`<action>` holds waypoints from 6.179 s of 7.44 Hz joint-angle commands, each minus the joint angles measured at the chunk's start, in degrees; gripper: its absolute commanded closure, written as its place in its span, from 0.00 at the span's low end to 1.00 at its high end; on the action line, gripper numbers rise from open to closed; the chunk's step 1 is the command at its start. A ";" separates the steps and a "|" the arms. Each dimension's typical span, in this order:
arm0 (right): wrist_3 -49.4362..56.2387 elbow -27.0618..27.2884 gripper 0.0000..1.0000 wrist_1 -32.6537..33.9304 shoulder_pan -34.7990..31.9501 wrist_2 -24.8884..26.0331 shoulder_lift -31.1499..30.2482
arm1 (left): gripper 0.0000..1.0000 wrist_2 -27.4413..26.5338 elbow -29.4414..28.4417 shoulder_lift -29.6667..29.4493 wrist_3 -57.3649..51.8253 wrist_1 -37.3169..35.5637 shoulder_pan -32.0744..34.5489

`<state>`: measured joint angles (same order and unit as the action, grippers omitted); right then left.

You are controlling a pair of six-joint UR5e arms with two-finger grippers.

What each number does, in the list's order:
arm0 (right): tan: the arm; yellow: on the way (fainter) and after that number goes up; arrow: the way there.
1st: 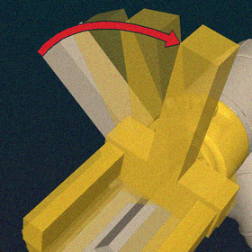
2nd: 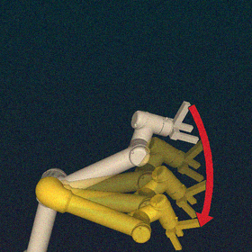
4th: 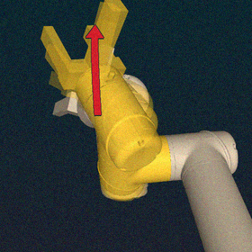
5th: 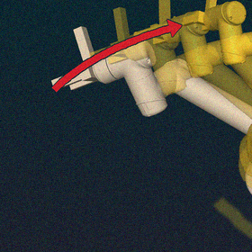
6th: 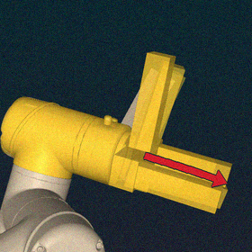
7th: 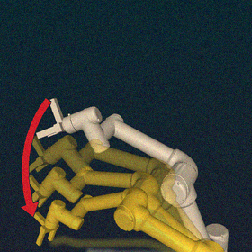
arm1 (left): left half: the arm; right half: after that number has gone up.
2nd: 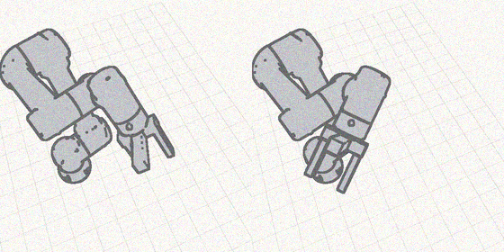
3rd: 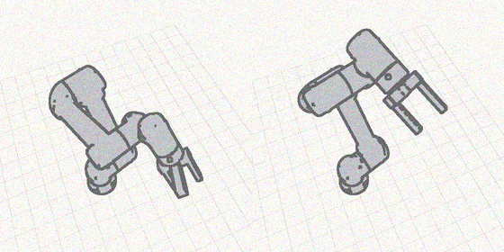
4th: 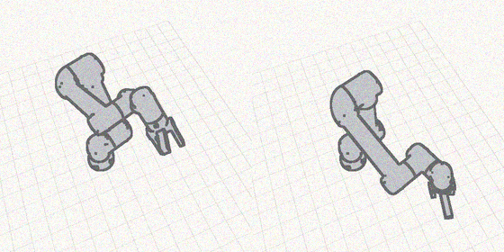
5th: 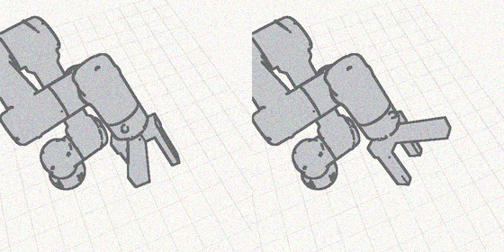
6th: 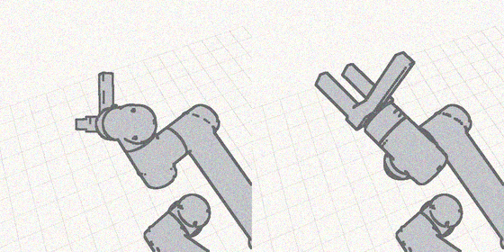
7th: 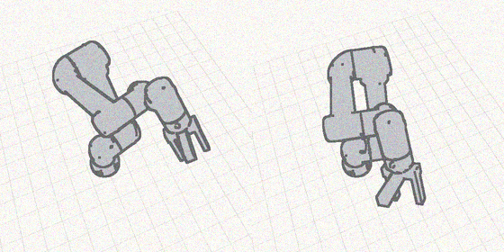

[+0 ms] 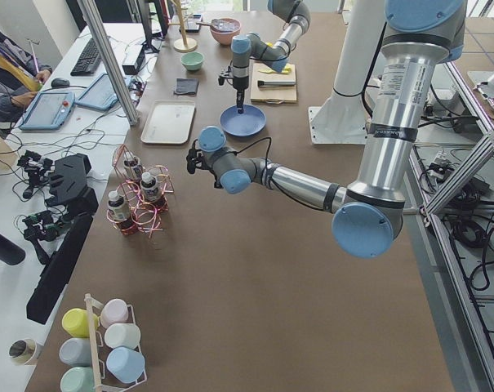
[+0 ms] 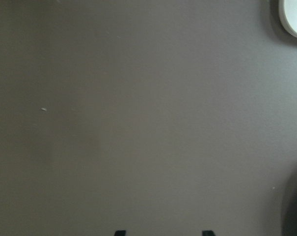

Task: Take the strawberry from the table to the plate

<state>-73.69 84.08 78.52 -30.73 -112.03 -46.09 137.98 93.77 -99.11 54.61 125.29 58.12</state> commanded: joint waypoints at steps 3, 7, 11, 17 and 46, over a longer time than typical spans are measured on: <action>-1.71 -2.34 1.00 -0.38 3.22 2.96 1.09 | 0.36 1.24 1.06 1.64 -1.17 0.22 1.38; -1.11 -2.34 0.00 -0.47 3.31 2.96 0.91 | 0.32 1.24 1.68 1.73 -0.64 0.04 1.38; 8.32 9.38 0.00 5.21 -10.36 -8.96 -5.73 | 0.32 1.42 4.12 1.46 -1.60 -5.30 2.60; 68.12 14.81 0.00 19.61 -43.92 -22.71 -28.78 | 0.18 2.21 7.04 3.13 -49.59 -37.51 22.78; 91.54 13.04 0.00 27.40 -58.31 -21.65 -37.41 | 0.02 -5.00 11.17 12.18 -65.59 -47.15 39.26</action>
<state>17.96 97.12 106.27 -89.44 -133.85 -83.55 132.98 104.84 -86.91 -10.99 78.17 97.48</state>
